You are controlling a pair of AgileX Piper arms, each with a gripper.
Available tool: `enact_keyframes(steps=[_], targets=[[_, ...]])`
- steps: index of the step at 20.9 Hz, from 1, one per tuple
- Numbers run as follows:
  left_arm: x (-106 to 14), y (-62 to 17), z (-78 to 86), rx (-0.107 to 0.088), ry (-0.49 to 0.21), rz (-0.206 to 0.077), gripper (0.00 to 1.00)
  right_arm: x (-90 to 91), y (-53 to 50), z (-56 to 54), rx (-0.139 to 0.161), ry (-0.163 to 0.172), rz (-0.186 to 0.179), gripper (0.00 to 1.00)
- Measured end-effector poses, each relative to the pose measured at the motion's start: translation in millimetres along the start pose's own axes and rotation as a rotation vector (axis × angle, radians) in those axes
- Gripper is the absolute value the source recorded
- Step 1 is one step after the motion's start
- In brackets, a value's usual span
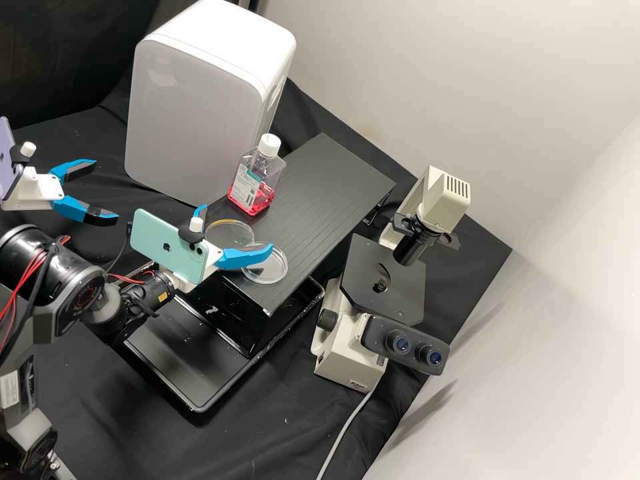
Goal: Place the lid on the petri dish
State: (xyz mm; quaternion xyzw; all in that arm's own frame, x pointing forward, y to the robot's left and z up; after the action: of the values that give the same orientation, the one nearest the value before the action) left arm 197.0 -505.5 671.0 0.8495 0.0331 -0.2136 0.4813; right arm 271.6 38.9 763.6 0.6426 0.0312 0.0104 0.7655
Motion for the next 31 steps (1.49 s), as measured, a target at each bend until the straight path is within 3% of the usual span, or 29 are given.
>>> enact_keyframes(steps=[4,31], targets=[[0.2,0.3,-1.0,-0.001,0.004,0.001,1.0,0.1,-0.4,-0.1,0.014,0.002,-0.003,0.0],[0.3,0.4,-1.1,-0.001,0.005,0.001,1.0,1.3,1.1,4.0,0.003,0.017,-0.004,0.0]])
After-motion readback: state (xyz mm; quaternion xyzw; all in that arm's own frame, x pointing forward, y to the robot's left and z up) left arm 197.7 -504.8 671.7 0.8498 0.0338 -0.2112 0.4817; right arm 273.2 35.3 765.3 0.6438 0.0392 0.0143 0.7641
